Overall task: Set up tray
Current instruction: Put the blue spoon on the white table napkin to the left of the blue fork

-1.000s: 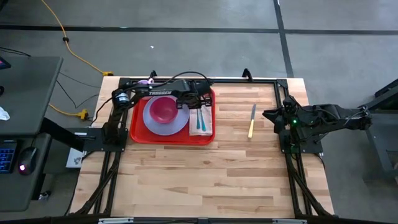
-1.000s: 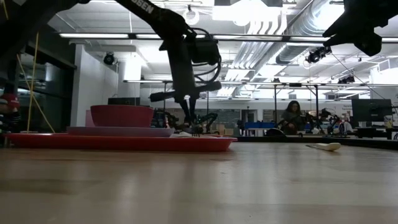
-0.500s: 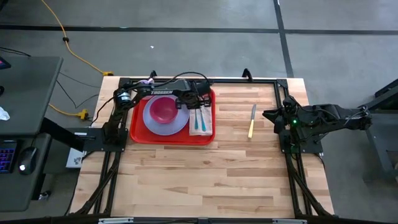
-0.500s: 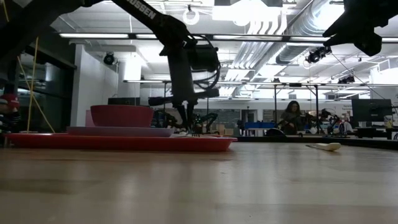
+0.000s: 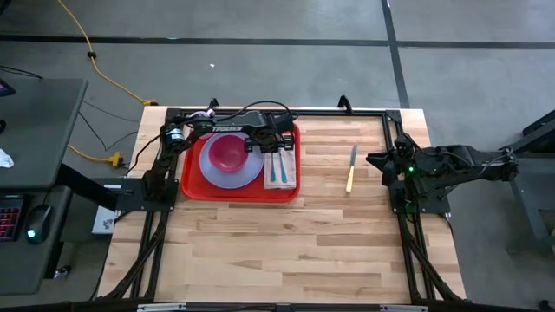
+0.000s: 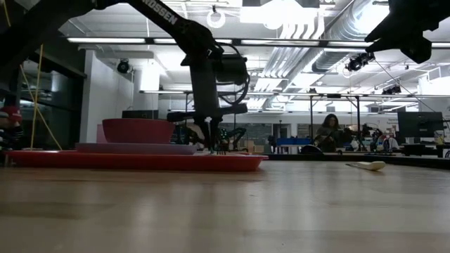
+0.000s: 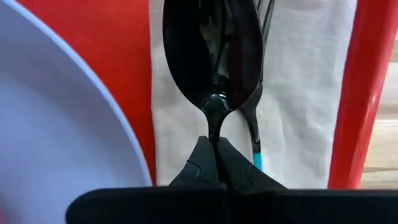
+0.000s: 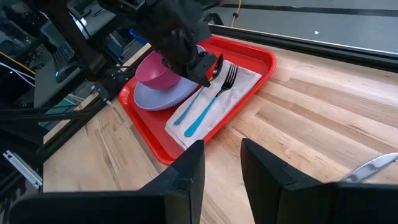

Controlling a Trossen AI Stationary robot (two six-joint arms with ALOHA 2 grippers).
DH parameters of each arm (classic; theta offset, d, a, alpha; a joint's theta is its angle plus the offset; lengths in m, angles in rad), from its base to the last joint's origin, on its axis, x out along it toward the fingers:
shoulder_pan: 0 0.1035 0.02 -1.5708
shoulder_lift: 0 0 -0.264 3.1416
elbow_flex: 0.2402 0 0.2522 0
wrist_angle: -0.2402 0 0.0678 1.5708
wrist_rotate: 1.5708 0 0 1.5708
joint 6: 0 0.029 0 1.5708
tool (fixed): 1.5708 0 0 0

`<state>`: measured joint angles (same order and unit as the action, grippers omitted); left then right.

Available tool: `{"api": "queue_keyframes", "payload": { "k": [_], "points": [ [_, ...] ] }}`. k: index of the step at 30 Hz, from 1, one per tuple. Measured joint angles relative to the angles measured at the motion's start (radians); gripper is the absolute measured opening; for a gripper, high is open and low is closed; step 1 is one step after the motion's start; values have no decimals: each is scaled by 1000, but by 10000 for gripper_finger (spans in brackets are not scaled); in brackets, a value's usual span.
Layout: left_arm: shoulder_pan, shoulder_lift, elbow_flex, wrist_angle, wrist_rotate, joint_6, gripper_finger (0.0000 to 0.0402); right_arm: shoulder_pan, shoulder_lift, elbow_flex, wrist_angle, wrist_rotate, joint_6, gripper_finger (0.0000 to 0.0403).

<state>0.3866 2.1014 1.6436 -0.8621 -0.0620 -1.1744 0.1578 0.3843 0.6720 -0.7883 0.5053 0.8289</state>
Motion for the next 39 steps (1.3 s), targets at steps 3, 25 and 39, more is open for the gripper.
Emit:
{"api": "queue_keyframes", "payload": {
  "k": [3,25,39],
  "points": [
    [1,9,-1,-8,3,0,10,0,0,0,0,0,0,82],
    [7,19,0,-3,29,0,39,0,0,0,0,0,0,82],
    [7,19,0,5,75,26,50,0,0,0,0,0,-1,82]
  ]
}}
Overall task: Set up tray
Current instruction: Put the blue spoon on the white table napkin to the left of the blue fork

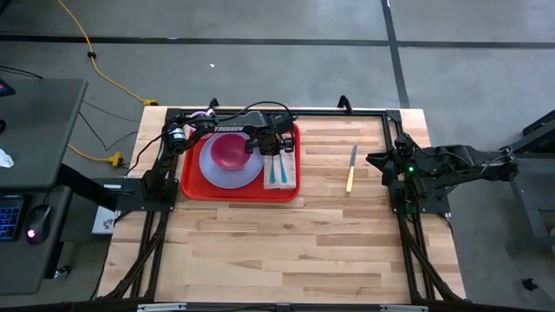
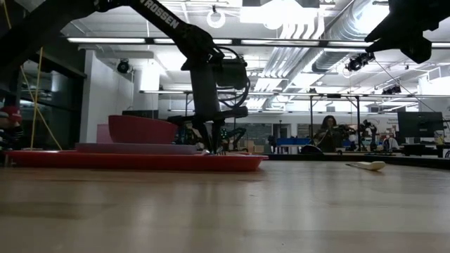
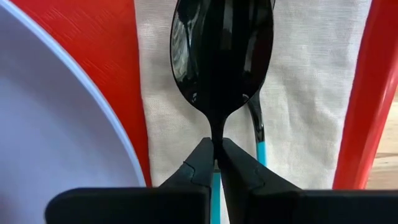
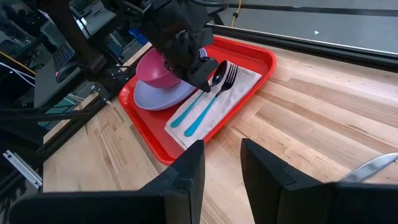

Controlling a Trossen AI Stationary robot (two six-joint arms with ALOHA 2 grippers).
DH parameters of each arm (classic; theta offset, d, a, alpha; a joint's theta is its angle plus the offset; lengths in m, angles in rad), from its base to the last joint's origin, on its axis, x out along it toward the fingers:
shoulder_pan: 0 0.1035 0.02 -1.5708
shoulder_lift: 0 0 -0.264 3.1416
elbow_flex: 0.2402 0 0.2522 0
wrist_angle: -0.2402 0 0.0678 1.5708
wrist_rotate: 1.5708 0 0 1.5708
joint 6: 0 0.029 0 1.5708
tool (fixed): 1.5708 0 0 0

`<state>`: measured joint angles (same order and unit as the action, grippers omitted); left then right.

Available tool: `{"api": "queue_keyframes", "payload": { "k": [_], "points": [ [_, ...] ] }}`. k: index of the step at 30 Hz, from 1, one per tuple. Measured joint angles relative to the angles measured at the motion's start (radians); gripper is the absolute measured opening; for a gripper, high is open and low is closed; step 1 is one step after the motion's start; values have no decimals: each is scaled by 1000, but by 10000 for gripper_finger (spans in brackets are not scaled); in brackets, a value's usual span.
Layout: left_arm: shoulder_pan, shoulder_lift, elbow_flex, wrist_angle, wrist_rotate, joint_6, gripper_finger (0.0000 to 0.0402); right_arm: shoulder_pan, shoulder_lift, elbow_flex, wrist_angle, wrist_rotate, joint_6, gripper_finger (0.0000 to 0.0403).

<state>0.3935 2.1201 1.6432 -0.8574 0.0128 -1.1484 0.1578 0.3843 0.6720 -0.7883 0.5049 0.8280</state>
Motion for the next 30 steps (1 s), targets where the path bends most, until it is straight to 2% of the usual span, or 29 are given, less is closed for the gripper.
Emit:
{"api": "queue_keyframes", "payload": {
  "k": [16,30],
  "points": [
    [13,-8,0,-7,34,19,51,0,0,0,0,0,0,82],
    [13,-38,0,-71,10,20,51,0,0,0,0,8,0,82]
  ]
}}
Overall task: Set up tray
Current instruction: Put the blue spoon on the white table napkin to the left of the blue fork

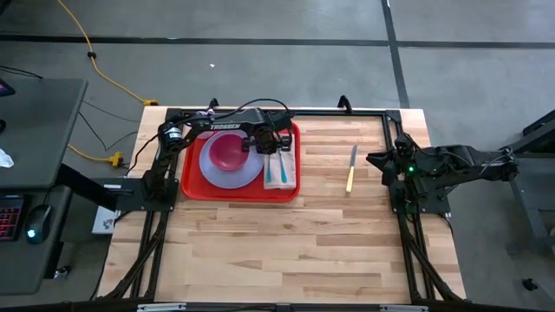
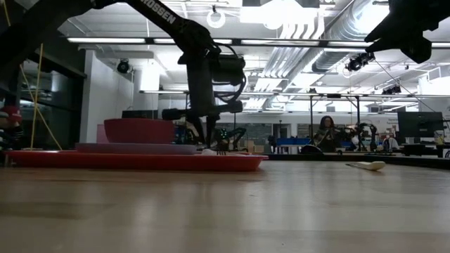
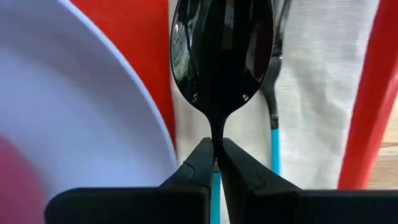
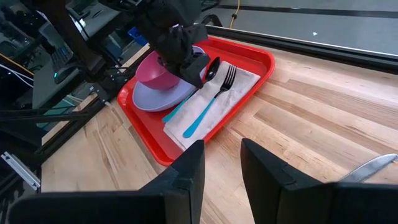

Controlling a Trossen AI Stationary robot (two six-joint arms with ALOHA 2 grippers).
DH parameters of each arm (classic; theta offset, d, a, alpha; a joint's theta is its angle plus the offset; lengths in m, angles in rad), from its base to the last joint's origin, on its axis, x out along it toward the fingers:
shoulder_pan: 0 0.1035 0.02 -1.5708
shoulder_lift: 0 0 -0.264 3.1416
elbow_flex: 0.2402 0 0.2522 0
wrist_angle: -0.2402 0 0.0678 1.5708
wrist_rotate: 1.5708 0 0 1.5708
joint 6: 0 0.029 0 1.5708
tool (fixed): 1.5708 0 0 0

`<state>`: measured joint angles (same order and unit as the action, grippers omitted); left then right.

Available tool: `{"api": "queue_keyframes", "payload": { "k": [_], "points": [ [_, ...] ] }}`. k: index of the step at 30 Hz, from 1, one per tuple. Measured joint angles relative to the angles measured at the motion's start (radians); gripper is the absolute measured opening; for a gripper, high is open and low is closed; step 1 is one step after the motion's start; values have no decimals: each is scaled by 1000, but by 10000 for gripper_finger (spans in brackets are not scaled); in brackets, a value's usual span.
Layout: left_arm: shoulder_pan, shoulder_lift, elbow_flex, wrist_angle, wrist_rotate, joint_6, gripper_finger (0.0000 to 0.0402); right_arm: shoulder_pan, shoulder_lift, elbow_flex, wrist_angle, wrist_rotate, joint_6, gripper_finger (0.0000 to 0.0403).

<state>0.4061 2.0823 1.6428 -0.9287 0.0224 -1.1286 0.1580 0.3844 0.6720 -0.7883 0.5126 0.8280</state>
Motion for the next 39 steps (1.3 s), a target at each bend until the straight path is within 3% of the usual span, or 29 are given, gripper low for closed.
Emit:
{"api": "queue_keyframes", "payload": {
  "k": [39],
  "points": [
    [0,0,0,-10,55,-28,51,0,0,0,0,1,0,82]
  ]
}}
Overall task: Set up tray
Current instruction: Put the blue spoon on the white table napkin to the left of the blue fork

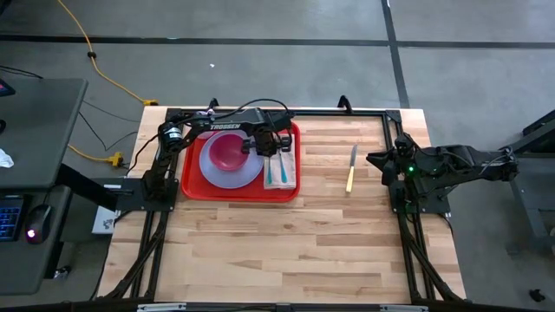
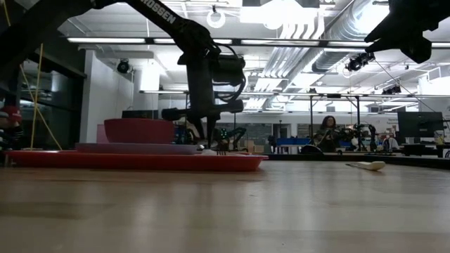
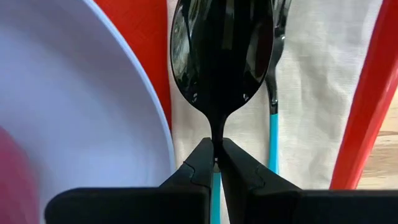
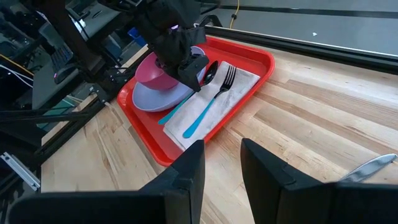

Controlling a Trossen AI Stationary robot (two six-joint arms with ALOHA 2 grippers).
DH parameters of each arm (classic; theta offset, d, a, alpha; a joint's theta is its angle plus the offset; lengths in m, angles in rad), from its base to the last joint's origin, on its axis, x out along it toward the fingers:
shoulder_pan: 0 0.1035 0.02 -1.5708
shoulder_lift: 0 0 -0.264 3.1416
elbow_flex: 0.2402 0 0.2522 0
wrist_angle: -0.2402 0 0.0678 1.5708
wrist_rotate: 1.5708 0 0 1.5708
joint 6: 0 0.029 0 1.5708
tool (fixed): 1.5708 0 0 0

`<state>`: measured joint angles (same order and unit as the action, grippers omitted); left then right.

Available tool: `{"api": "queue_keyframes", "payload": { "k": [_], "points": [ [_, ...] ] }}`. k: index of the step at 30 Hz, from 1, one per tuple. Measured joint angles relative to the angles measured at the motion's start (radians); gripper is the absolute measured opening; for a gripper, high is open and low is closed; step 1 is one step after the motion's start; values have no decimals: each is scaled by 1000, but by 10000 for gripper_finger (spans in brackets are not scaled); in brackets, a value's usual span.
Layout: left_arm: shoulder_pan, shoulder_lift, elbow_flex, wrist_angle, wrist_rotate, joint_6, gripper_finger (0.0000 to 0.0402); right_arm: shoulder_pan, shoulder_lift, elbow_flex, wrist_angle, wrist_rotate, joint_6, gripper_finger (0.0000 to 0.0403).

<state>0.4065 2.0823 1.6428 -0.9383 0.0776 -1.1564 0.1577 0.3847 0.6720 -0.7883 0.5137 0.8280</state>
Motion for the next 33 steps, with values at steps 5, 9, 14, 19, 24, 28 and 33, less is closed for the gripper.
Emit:
{"api": "queue_keyframes", "payload": {
  "k": [5,9,14,19,24,28,33],
  "points": [
    [0,0,0,1,3,-13,51,0,0,0,0,0,-3,82],
    [0,0,0,11,3,-22,51,0,0,0,0,0,-10,82],
    [0,0,0,16,2,-47,51,0,0,0,0,-1,-10,82],
    [0,0,0,16,13,-49,51,0,0,0,0,-1,-11,82],
    [0,0,0,16,14,-47,51,0,0,0,0,-1,-11,82],
    [0,0,0,16,14,-35,51,0,0,0,0,-7,-11,82],
    [0,0,0,16,18,-32,51,0,0,0,0,-14,-11,82]
  ]
}}
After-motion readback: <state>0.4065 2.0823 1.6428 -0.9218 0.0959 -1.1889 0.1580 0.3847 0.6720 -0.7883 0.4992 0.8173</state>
